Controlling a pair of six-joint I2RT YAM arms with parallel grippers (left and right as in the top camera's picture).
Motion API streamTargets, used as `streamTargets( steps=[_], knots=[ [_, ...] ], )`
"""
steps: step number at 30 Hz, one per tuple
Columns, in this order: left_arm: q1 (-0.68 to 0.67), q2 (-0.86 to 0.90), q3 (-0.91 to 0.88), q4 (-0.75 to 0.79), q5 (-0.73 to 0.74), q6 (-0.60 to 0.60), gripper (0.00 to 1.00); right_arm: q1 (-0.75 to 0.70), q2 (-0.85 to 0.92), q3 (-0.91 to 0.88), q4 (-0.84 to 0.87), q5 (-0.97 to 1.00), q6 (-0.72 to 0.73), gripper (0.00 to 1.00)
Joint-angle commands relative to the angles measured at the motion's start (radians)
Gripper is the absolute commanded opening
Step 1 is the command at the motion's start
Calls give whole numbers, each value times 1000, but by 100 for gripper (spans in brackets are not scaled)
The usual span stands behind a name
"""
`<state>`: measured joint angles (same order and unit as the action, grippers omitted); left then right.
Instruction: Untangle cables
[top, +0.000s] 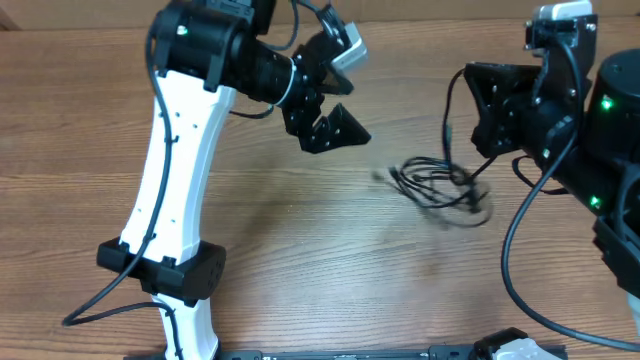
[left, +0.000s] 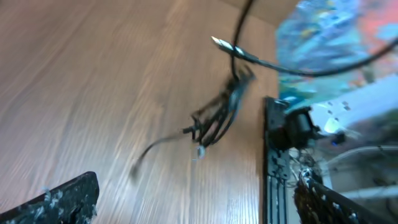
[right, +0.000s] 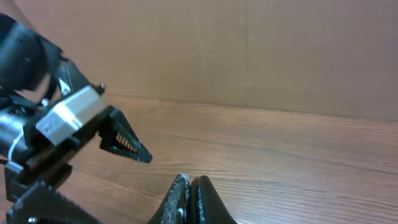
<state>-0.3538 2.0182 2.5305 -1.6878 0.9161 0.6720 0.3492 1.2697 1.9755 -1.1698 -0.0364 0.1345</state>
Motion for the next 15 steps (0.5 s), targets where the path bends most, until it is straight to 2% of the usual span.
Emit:
streamTargets(
  steps=[1,7,8,10,11,13,15],
  knots=[
    [-27,0,-101,-2,120,217,100,3,-20,8,7,56,-13,4],
    [-97,0,-251,-2,126,412,100,3,-30,8,8,62,-13,4],
    [-114,0,-270,-2,126,455,97,3,-31,8,8,62,-13,4],
    [-146,0,-290,1,121,532,83,3,-36,8,8,62,-13,4],
    [-161,0,-296,11,118,563,81,3,-38,8,8,62,-13,4],
    [-187,0,-302,59,111,570,81,3,-47,8,8,62,-13,4],
    [-209,0,-303,125,85,543,85,3,-55,8,8,61,-13,4]
  ],
)
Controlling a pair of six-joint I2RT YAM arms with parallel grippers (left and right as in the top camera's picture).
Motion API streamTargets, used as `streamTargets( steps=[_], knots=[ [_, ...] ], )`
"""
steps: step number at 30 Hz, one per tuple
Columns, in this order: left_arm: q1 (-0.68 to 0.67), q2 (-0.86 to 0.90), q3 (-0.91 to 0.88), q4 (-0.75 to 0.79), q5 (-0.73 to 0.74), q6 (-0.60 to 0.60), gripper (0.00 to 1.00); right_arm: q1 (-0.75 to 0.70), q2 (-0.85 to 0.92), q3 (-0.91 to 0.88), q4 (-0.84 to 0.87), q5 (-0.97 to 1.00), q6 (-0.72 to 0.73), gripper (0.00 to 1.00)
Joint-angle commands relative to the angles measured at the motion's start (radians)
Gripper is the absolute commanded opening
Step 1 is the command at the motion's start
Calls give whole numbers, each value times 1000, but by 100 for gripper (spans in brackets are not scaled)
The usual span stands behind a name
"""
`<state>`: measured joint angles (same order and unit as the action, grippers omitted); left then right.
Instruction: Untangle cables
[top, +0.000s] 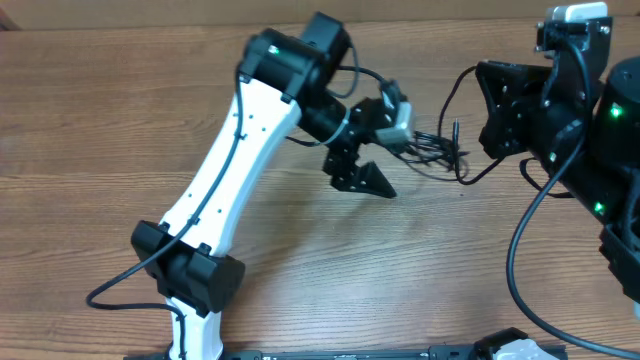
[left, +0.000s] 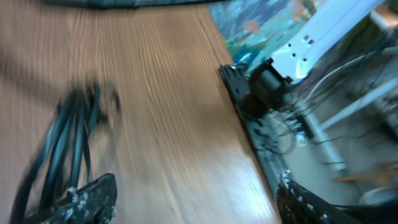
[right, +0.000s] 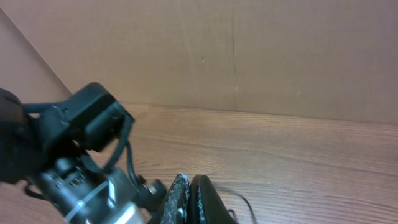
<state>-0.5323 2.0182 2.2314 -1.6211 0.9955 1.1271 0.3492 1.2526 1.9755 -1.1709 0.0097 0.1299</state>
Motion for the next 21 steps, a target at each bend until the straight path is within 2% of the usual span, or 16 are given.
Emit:
streamTargets(
  steps=[1,4,7,13,21],
  knots=[
    [-40,0,-3,95,-14,59,86,3,-44,8,9,16,-8,4],
    [-61,0,-3,206,-113,-66,87,3,-60,8,9,16,-9,4],
    [-68,0,-3,269,-211,-142,90,3,-77,8,6,16,-10,4],
    [-64,-1,43,272,-209,-203,96,3,-81,8,-18,32,-34,4],
    [-64,5,97,273,-210,-208,96,3,-77,8,-22,34,-34,4]
  ],
)
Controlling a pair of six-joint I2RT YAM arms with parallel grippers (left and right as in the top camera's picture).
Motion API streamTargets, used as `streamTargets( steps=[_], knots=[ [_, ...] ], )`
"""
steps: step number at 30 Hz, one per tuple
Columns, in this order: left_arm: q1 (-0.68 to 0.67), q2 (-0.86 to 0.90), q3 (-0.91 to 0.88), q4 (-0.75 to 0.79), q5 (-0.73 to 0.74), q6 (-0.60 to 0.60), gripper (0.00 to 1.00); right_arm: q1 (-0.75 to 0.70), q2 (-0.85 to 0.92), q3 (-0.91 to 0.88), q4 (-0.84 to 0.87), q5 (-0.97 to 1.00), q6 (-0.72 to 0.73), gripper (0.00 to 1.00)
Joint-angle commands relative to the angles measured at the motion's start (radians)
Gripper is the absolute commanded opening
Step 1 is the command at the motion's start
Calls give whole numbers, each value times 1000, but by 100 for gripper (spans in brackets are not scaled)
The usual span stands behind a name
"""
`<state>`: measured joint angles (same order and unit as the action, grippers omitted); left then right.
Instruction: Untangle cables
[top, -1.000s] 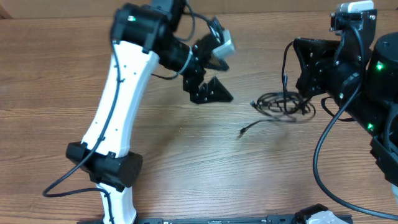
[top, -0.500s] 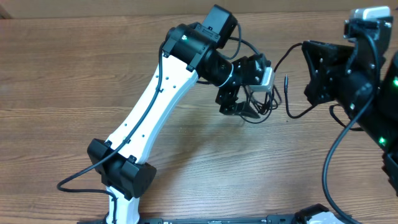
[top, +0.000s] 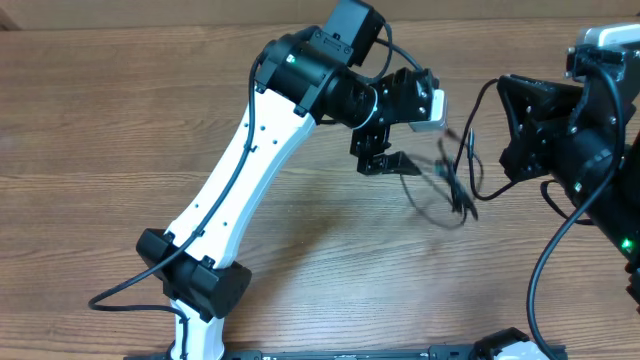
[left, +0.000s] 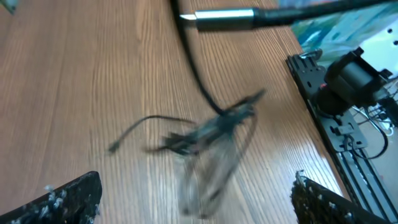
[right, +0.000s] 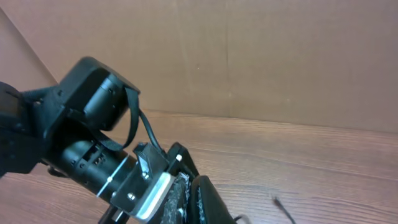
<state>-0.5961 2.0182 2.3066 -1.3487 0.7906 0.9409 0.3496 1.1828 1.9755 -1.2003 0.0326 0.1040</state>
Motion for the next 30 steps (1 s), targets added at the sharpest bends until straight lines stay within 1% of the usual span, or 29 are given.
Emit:
streamTargets(
  steps=[1,4,9,14,16,17,18,19,20,21,22,23,25,28,30],
  knots=[
    [-1,7,21,1,-5,-22,96,3,-9,8,7,11,-8,4],
    [-6,21,19,-1,1,-22,94,3,-10,8,4,11,-8,4],
    [-26,57,19,-21,22,-22,93,3,-10,8,-8,12,-8,4],
    [-53,108,19,-107,32,-21,91,3,-10,8,-13,12,-9,4],
    [-64,130,19,-147,28,-21,89,3,-10,8,-13,20,-9,4],
    [-68,140,19,-166,23,-20,82,3,-10,8,-13,28,-9,4],
    [-71,150,19,-185,14,-11,61,3,-10,8,-13,37,-9,4],
    [-72,153,19,-205,7,4,32,3,-10,8,-13,48,-9,4],
    [-72,160,19,-224,-2,18,19,3,-10,8,-13,62,-9,4],
    [-72,161,19,-237,-10,20,12,3,-10,8,-12,74,-9,4],
    [-71,161,19,-247,-21,20,8,3,-10,8,-10,92,-9,4],
    [-69,160,19,-252,-31,20,8,3,-10,9,-8,100,-9,4],
    [-61,153,19,-262,-40,20,13,3,-10,19,-2,117,-10,4],
    [-39,132,20,-261,-37,20,18,3,-10,74,15,130,-31,4],
    [-29,123,20,-259,-35,20,25,3,-10,119,20,132,-32,4]
  ],
)
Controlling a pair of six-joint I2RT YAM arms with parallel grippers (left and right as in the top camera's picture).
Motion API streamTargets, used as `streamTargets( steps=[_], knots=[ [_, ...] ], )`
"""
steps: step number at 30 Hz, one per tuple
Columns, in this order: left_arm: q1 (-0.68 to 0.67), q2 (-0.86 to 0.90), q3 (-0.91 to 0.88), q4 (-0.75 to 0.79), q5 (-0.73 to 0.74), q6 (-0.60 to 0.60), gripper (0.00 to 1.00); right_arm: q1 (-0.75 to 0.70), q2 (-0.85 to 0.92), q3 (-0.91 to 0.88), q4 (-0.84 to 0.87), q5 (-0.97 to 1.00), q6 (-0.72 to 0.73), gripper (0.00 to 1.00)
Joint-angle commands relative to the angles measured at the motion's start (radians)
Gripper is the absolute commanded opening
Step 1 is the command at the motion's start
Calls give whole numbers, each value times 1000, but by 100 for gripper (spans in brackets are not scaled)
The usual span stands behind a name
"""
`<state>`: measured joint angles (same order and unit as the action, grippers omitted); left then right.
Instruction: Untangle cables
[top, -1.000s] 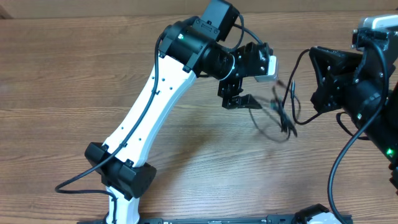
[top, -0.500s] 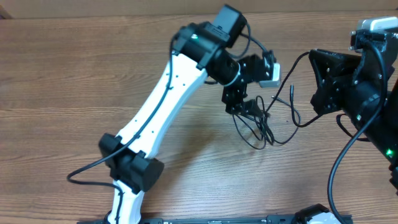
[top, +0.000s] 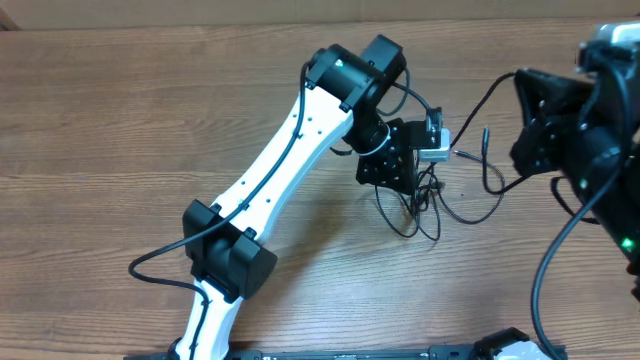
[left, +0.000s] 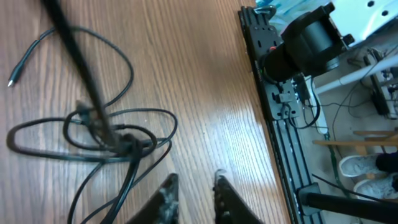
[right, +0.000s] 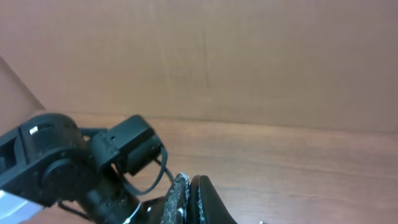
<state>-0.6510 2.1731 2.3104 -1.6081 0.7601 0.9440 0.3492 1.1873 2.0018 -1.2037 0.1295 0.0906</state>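
Observation:
A knot of thin black cables (top: 420, 203) lies right of the table's middle, its loops spread flat (left: 118, 143). One strand rises from it to my right gripper (top: 522, 90), which stands high at the right, its fingers pressed together (right: 188, 180); the strand itself is hidden there. My left gripper (top: 395, 168) points down at the knot's left edge. Its jaws (left: 194, 180) stand a narrow gap apart over bare wood, and a strand passes just outside the left finger (left: 166, 196). A loose cable end (top: 485, 132) sticks up at the right.
My left arm's white link (top: 290, 170) crosses the table diagonally from its base (top: 230, 260). A black rail (left: 273, 124) with a motor (left: 305, 43) runs along the table's front edge. A brown cardboard wall (right: 249, 56) stands behind the table.
My left gripper has come down from beside the knot to its left edge, and its jaws have narrowed from wide open. The knot, blurred before, now lies still in flat loops.
At first my left gripper hung wide open left of the knot, while my shut right gripper held a strand above it. Later it was wide open right by the knot, which showed blurred and shifted. Now the left jaws are narrow at the resting knot.

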Motion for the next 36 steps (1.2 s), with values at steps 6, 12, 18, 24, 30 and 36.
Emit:
streamTargets(
  steps=[6,12,18,24,30,36],
  knots=[
    [42,-36,16,-1,-16,13,67,3,-15,181,23,35,-18,4],
    [51,-36,16,5,-66,-4,70,3,-15,206,32,146,-27,4],
    [67,-38,16,0,-83,-50,70,3,-14,206,85,430,-41,4],
    [90,-68,38,0,-83,-94,67,-37,-11,206,207,558,-100,4],
    [113,-122,123,8,-125,-208,66,-208,43,205,249,515,-92,4],
    [121,-182,251,15,-246,-373,66,-418,197,204,214,356,24,4]
  ],
)
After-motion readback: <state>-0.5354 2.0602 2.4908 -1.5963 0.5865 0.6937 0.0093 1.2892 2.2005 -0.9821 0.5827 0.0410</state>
